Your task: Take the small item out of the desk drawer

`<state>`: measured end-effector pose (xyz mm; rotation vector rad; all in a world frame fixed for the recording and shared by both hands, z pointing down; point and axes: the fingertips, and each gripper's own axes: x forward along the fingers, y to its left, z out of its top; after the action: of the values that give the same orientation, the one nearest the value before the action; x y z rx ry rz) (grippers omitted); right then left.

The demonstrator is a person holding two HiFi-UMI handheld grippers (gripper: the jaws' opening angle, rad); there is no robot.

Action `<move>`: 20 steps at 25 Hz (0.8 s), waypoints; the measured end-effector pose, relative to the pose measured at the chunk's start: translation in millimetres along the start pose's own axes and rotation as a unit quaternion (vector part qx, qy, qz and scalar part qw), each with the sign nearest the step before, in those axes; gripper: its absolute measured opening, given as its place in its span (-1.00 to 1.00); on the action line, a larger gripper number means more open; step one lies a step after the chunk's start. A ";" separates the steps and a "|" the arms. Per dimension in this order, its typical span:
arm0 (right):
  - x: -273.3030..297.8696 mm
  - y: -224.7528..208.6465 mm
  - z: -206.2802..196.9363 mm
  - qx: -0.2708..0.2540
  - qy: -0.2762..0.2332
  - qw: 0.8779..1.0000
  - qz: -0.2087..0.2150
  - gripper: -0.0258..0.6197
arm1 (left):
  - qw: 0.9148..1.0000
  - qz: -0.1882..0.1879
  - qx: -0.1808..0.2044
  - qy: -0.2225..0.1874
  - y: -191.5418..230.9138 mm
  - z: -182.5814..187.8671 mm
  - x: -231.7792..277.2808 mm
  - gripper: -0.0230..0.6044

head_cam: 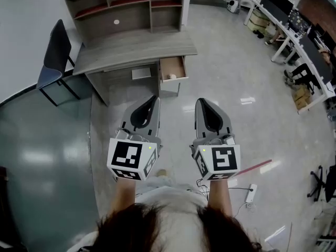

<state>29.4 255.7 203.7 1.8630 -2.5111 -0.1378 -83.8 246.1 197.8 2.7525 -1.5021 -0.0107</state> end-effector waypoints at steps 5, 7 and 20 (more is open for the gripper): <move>24.9 1.5 -2.4 0.015 0.010 1.000 0.000 -0.83 | 1.000 -0.001 -0.008 -0.001 25.9 0.0 8.9 -0.89; 33.6 2.3 -4.2 0.018 0.013 1.000 0.002 -0.83 | 1.000 -0.002 -0.011 0.001 34.7 -2.9 13.7 -0.89; 102.4 -34.1 -24.6 -0.006 0.027 1.000 -0.007 -0.83 | 1.000 0.006 -0.013 0.013 67.1 -21.6 82.1 -0.89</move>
<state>33.7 146.5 221.2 1.8554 -2.4562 -0.1008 -95.6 140.8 219.7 2.7135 -1.5005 0.0044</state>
